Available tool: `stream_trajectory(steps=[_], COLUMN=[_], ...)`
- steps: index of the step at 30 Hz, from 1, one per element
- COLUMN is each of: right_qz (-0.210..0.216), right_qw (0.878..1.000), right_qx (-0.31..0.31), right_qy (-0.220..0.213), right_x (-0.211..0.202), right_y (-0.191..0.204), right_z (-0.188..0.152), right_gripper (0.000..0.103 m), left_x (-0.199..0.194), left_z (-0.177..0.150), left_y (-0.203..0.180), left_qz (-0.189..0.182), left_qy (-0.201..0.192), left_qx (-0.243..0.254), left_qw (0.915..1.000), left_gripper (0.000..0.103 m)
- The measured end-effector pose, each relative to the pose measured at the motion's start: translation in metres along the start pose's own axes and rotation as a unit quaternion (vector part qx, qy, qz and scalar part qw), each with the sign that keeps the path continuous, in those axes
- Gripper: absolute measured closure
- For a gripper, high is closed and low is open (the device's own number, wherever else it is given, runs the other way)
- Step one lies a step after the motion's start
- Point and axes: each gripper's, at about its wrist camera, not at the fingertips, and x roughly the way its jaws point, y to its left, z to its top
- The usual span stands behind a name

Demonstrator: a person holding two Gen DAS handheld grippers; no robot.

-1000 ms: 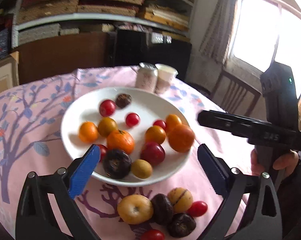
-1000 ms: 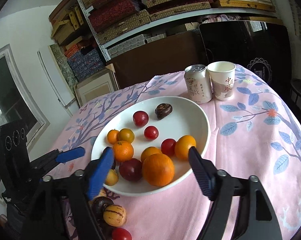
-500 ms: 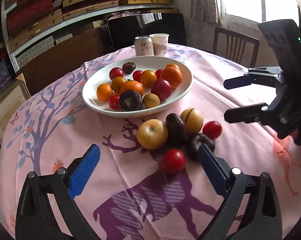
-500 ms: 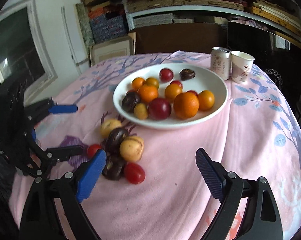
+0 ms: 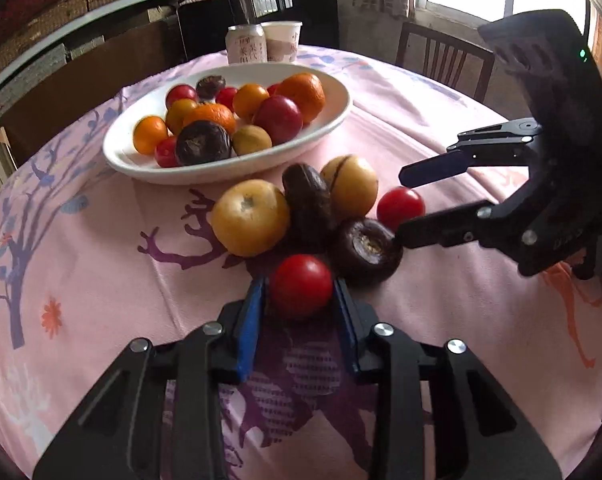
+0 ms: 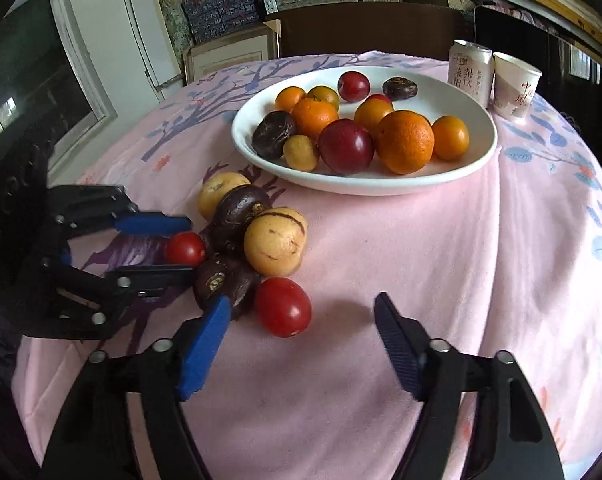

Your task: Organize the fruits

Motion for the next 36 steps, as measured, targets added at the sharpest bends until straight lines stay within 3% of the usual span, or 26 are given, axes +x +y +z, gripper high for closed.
stream_trajectory(steps=[1,2,4,7,13,17,22,25,28,29,30,31,32,34,36], right_qz=[0.016,0.018,-0.016,-0.022,-0.067,-0.103,-0.117,-0.113,-0.117,-0.109,-0.103,-0.099,-0.099,-0.120,-0.127], right_qw=[1.000,1.000,1.000,0.999,0.993,0.984,0.981,0.981,0.979,0.980,0.980,0.980,0.979,0.975,0.975], right_qx=[0.004,0.000,-0.018,-0.015,0.018,0.052,0.084,0.097,0.110,0.114,0.121,0.128,0.130,0.114,0.095], right_qy=[0.000,-0.001,-0.007,-0.018,-0.096,-0.135,-0.133,-0.121,-0.123,-0.122,-0.119,-0.116,-0.124,-0.150,-0.153], right_x=[-0.001,-0.003,-0.005,-0.014,-0.057,-0.058,-0.027,-0.006,0.010,0.014,0.017,0.019,0.016,0.004,-0.011], right_y=[0.002,0.006,0.016,0.018,-0.007,-0.038,-0.071,-0.082,-0.087,-0.090,-0.093,-0.095,-0.095,-0.090,-0.082], right_z=[-0.001,-0.002,-0.007,-0.009,0.024,0.070,0.120,0.136,0.141,0.141,0.141,0.138,0.134,0.125,0.114], right_gripper=[0.071,0.076,0.076,0.076,0.076,0.076,0.076,0.076,0.075,0.074,0.052,0.021,0.014,0.013,0.013], left_x=[-0.002,-0.003,-0.007,-0.024,-0.070,-0.046,0.006,0.027,0.037,0.038,0.037,0.034,0.027,0.014,0.000], left_z=[0.000,-0.001,-0.002,0.002,0.047,0.098,0.141,0.150,0.151,0.150,0.147,0.144,0.139,0.130,0.119], left_y=[-0.001,-0.004,-0.012,-0.019,-0.005,0.019,0.058,0.072,0.075,0.078,0.081,0.084,0.085,0.086,0.086], left_qz=[-0.004,-0.003,0.004,0.001,0.040,0.063,0.061,0.045,0.076,0.072,0.071,0.076,0.092,0.097,0.079], left_qy=[-0.006,-0.010,-0.019,-0.047,-0.121,-0.111,-0.079,-0.061,-0.054,-0.051,-0.054,-0.064,-0.082,-0.106,-0.098], left_qx=[0.005,0.012,0.033,0.060,0.019,-0.052,-0.130,-0.141,-0.122,-0.124,-0.129,-0.133,-0.137,-0.137,-0.137], left_qw=[1.0000,0.9999,0.9993,0.9971,0.9917,0.9904,0.9865,0.9871,0.9881,0.9884,0.9875,0.9861,0.9829,0.9800,0.9826], left_gripper=[0.075,0.075,0.075,0.075,0.075,0.075,0.075,0.075,0.075,0.073,0.046,0.025,0.004,0.005,0.005])
